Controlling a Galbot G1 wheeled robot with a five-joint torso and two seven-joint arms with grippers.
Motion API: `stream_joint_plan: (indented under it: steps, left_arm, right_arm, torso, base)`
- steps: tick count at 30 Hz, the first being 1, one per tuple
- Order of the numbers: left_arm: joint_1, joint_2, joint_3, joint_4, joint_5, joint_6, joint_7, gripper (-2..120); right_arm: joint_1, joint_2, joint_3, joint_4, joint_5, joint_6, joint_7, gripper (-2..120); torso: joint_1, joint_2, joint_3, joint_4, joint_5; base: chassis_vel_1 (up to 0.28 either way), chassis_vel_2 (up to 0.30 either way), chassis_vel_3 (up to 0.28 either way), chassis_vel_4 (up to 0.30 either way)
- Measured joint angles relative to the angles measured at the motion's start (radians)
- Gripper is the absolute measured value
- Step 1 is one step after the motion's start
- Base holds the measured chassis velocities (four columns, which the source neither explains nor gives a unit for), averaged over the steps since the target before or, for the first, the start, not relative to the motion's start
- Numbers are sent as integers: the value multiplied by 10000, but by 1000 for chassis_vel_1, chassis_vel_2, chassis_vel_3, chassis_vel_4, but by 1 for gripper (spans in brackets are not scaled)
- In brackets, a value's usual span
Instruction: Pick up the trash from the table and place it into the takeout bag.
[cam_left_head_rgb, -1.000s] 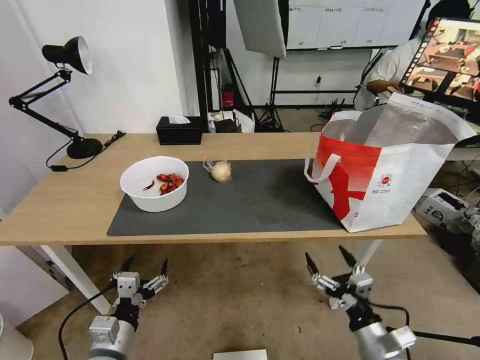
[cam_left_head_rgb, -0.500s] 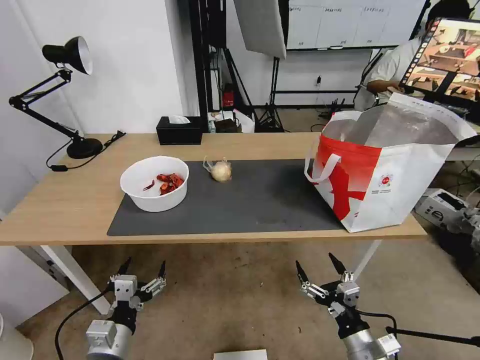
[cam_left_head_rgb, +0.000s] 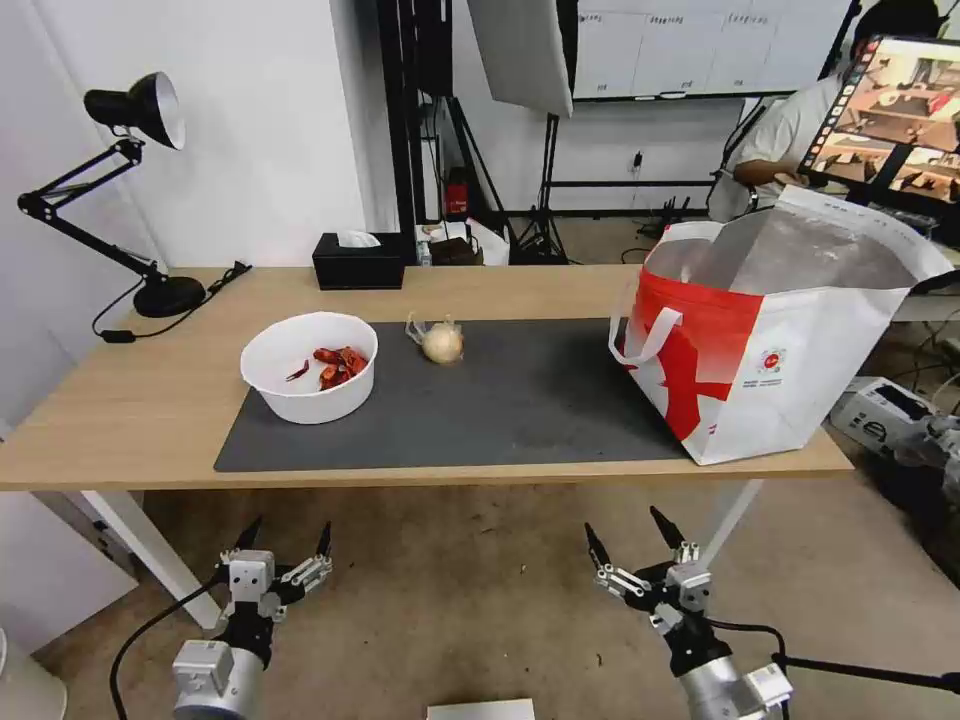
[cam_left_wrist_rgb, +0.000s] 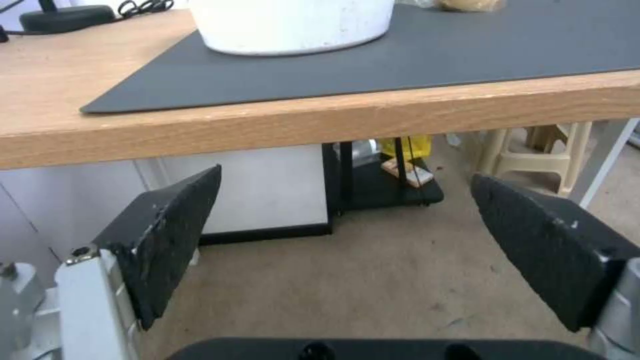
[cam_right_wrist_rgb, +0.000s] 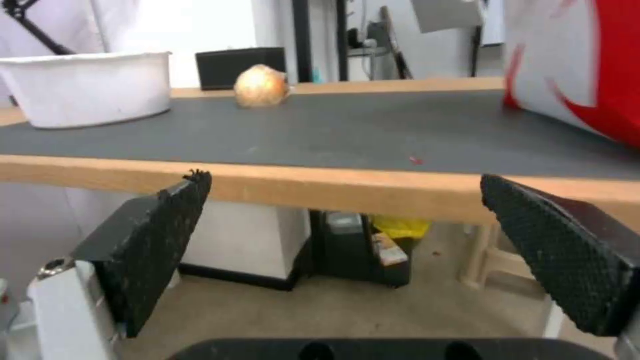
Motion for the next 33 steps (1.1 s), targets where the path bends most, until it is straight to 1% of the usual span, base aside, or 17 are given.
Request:
stream_joint_plan:
  steps: [3, 5, 6, 8, 11, 12, 14, 16, 18, 20, 21, 23, 24, 27, 28, 31, 33]
  left_arm:
    - [-2, 3, -1, -18, 0, 0, 1, 100]
    - [-13, -14, 14, -77, 43, 0, 2, 100]
    - [-13, -14, 14, -77, 43, 0, 2, 100]
    - [-12, -85, 58, -136, 147, 16, 4, 100]
    - [-14, -181, 93, -166, 247, 35, 7, 100]
    - [-2, -222, 94, -185, 292, 50, 9, 100]
    - [11, -225, 88, -191, 301, 56, 8, 100]
    - [55, -169, 9, -181, 318, 62, 8, 100]
    - [56, -138, -25, -152, 318, 62, 6, 100]
    - [37, -56, -119, -83, 287, 62, 5, 100]
    - [37, -56, -119, -83, 287, 62, 5, 100]
    - [20, -34, -182, -25, 261, 62, 2, 100]
    - [20, -34, -182, -25, 261, 62, 2, 100]
    - [15, -19, -196, 80, 243, 62, 2, 100]
    - [15, -19, -196, 80, 243, 62, 2, 100]
    - [-8, 6, -205, 193, 163, 56, 2, 100]
    - [-13, 12, -210, 241, 135, 50, 1, 100]
  right_arm:
    - [542, -251, -216, 71, 209, -346, 6, 100]
    - [1796, -799, -745, 172, 790, -1041, 15, 100]
    - [1796, -799, -745, 172, 790, -1041, 15, 100]
    - [3076, -1150, -1448, 16, 1124, -1365, 113, 100]
    - [4237, -1221, -2247, -324, 1287, -1564, 286, 100]
    - [5089, -1139, -2815, -634, 1406, -1673, 424, 100]
    - [5457, -1072, -3074, -782, 1455, -1710, 470, 100]
    - [6976, -738, -4160, -1519, 1816, -1915, 693, 100]
    - [7459, -654, -4523, -1802, 1973, -1958, 741, 100]
    - [8853, -380, -5526, -2710, 2488, -2110, 879, 100]
    - [8853, -380, -5526, -2710, 2488, -2110, 879, 100]
    - [10284, 48, -6264, -3528, 3153, -2336, 1280, 100]
    - [10284, 48, -6264, -3528, 3153, -2336, 1280, 100]
    - [11833, 822, -6932, -4909, 3688, -2591, 1657, 100]
    - [11833, 822, -6932, -4909, 3688, -2591, 1657, 100]
    - [13014, 1601, -7560, -6546, 3986, -2640, 1727, 100]
    - [13403, 1870, -7762, -7166, 4127, -2684, 1732, 100]
  torso:
    - [0, 0, 0, 1, 0]
    - [0, 0, 1, 2, 0]
    - [0, 0, 1, 2, 0]
    - [1, 0, 1, 4, -3]
    - [1, 0, 2, 2, -1]
    - [1, 0, 1, 3, -2]
    - [2, 0, 2, 3, -3]
    - [2, -1, 2, 5, 0]
    - [2, 0, 2, 4, -3]
    - [2, -1, 2, 3, -1]
    - [2, -1, 2, 3, -1]
    - [3, -1, 2, 3, -5]
    - [3, -1, 2, 3, -5]
    - [2, 0, 1, 4, -6]
    - [2, 0, 1, 4, -6]
    - [3, -1, 1, 4, -1]
    - [3, -1, 1, 4, -3]
  base:
    - [0, 0, 0, 0]
    - [0, 0, 0, 0]
    - [0, 0, 0, 0]
    - [0, 0, 0, 0]
    - [0, 0, 0, 0]
    - [0, 0, 0, 0]
    - [0, 0, 0, 0]
    - [0, 0, 0, 0]
    - [0, 0, 0, 0]
    - [0, 0, 0, 0]
    - [0, 0, 0, 0]
    - [0, 0, 0, 0]
    - [0, 0, 0, 0]
    - [0, 0, 0, 0]
    - [0, 0, 0, 0]
    - [0, 0, 0, 0]
    - [0, 0, 0, 0]
